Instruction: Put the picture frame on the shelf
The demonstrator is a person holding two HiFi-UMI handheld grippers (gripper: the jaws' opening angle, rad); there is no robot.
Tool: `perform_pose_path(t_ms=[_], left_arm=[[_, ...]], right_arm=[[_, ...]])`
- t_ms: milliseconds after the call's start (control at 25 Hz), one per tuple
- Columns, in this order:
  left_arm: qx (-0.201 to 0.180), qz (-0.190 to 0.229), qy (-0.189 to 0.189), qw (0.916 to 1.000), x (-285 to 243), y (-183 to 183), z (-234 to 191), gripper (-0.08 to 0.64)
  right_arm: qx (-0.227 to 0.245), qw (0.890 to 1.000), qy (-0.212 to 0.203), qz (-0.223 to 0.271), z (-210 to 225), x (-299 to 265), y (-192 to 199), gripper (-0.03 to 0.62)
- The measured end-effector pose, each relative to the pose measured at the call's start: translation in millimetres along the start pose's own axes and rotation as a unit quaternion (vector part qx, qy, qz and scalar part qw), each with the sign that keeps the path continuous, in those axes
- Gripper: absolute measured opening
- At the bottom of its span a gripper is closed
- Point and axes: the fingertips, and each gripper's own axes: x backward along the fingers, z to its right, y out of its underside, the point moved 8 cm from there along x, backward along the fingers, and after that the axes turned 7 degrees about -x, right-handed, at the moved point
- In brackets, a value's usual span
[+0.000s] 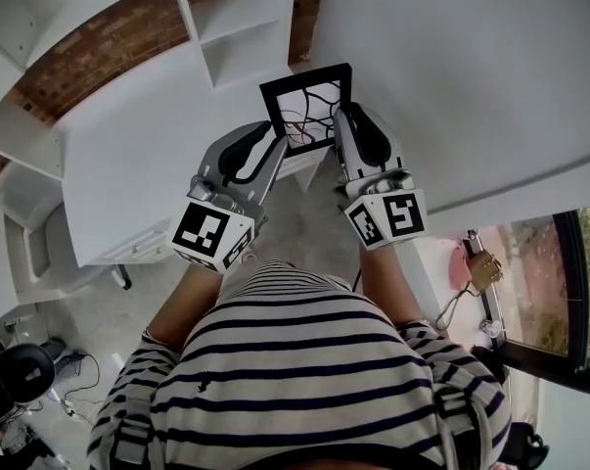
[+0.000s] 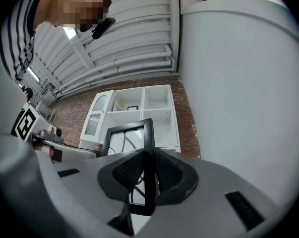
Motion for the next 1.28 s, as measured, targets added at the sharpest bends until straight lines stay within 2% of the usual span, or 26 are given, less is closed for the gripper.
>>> perform_pose_path(t_ms=[240,520,640,840,1120,1280], left_arm=[[0.002,-0.003,-0.017,0.9998,-8.9,-4.9,-9.4,0.086],[0.013,0.003,-0.034,0.9993,-7.5,-1.2,-25.1,0.086],[0.020,0.008,-0.040,0.9990,-11.8,-1.3,-47.6,0.086],[0.034,0.003,-0.043,0.9985,-32.8,-4.8,-111.0,0.086],[0.024,0.031,-0.047,0.9981,-24.6,-12.6,-107.6,0.086],[0.022,0.021,-0.044,0.9986,-43.7,-14.0,-149.8,0.086]], right_arm=[[-0.019,1.000,-0.019,-0.007,6.1,-10.6,-2.6,0.063],[-0.014,0.999,-0.031,-0.025,0.7,-25.2,0.0,0.063],[-0.008,0.999,-0.035,-0.033,-1.4,-48.5,1.6,0.063],[-0.015,0.998,-0.042,-0.044,-0.3,-115.7,2.3,0.064],[0.015,0.998,-0.048,-0.030,-11.6,-107.6,-9.3,0.064],[0.014,0.998,-0.047,-0.031,-7.4,-148.9,-9.9,0.064]])
